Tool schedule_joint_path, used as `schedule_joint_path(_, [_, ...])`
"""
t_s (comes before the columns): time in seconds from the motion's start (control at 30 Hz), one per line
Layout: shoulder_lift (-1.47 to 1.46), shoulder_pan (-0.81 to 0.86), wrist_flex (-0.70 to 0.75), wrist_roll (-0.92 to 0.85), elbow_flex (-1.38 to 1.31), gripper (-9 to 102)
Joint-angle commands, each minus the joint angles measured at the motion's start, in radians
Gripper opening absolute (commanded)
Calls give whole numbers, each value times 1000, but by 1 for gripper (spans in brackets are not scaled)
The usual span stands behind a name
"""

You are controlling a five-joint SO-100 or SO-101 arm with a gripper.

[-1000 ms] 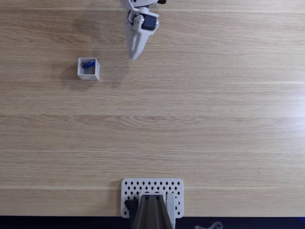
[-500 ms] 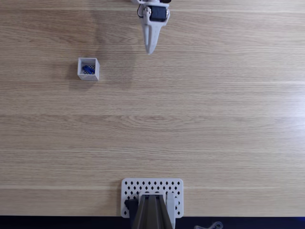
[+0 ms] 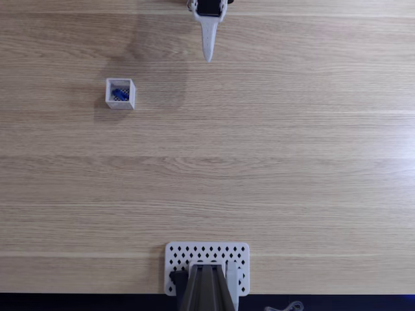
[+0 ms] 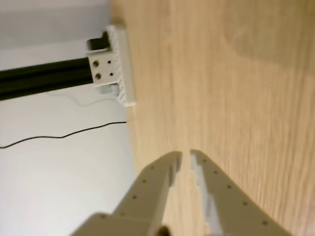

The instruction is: Grasp a peg and put it in the crate.

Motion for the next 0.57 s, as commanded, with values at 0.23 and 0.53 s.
schedule_joint_path(0.23, [77, -8, 127, 11, -3, -1])
schedule_joint_path(0.53, [77, -8, 155, 12, -3, -1])
